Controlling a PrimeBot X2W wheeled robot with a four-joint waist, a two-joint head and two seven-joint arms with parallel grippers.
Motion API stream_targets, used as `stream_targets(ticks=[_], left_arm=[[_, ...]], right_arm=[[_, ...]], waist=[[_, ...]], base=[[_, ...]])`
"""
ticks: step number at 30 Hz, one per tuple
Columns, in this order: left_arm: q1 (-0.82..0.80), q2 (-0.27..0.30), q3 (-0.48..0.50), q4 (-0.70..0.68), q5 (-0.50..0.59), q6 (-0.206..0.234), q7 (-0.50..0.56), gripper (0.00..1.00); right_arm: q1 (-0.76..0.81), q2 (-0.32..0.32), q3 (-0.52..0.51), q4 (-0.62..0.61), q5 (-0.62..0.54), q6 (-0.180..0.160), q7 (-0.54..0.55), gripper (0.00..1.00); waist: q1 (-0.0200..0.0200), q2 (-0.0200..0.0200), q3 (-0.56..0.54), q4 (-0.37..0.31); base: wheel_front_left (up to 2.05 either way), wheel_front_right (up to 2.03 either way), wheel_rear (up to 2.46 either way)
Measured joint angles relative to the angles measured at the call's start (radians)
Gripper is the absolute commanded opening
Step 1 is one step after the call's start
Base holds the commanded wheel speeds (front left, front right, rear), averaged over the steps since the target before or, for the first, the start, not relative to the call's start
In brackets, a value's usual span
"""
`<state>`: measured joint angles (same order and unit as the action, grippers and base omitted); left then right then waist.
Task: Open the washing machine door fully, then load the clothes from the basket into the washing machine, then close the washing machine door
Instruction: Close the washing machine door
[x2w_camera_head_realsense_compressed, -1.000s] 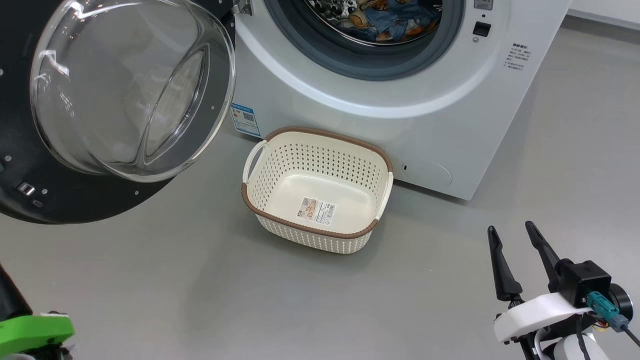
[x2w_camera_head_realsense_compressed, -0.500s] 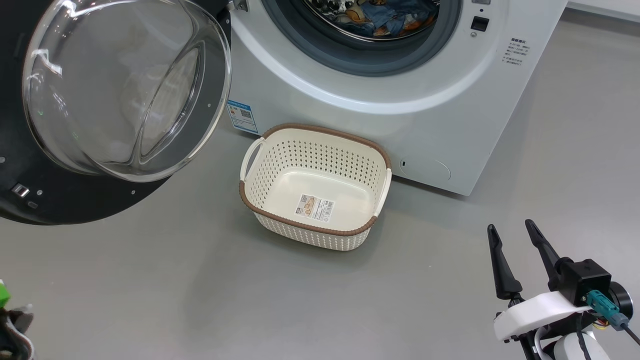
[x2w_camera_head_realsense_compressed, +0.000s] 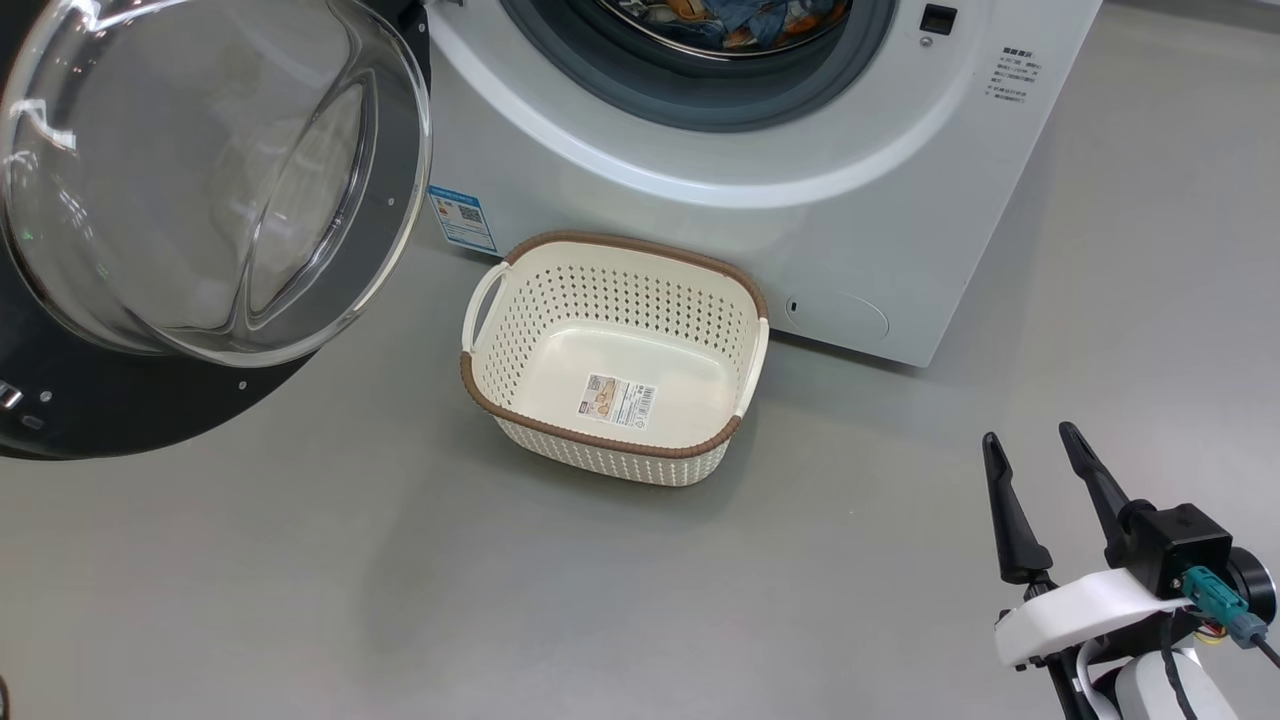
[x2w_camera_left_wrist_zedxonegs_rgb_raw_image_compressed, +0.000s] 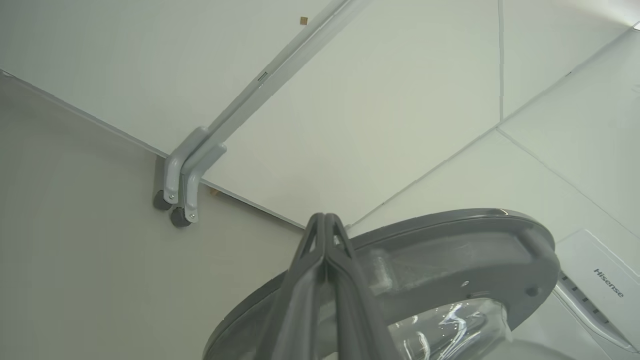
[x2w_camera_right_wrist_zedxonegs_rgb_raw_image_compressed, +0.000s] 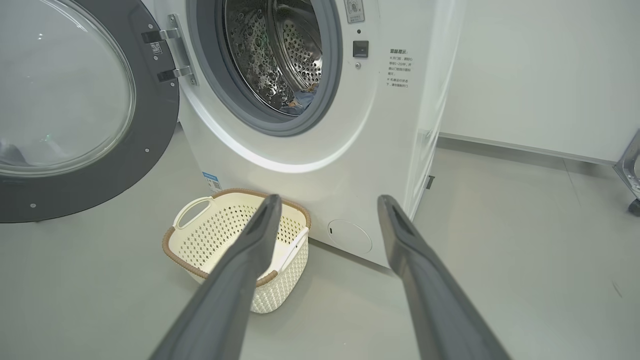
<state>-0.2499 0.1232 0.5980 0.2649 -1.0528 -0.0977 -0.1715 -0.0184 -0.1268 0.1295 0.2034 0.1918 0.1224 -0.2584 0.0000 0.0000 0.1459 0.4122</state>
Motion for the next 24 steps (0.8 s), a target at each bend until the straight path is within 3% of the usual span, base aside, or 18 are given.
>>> stream_targets(ticks=[12, 17, 24], left_arm=[[-0.106, 0.106, 0.104, 0.116, -0.183, -0.008, 0.116, 0.00], [-0.145, 0.125, 0.139, 0.165, -0.256, -0.006, 0.168, 0.00], [-0.176, 0.151, 0.177, 0.241, -0.321, 0.030, 0.225, 0.00]], right_arm=[[0.000, -0.008, 0.004, 0.001, 0.000, 0.000, 0.000, 1.00], [-0.002, -0.024, 0.008, 0.000, 0.000, 0.000, 0.002, 1.00], [-0.016, -0.042, 0.007, -0.004, 0.000, 0.000, 0.009, 1.00]], waist=[[0.0000, 0.0000, 0.004, -0.017], [0.0000, 0.0000, 0.016, -0.029], [0.0000, 0.0000, 0.038, -0.047]], base=[[0.00, 0.00, 0.00], [0.00, 0.00, 0.00], [0.00, 0.00, 0.00]])
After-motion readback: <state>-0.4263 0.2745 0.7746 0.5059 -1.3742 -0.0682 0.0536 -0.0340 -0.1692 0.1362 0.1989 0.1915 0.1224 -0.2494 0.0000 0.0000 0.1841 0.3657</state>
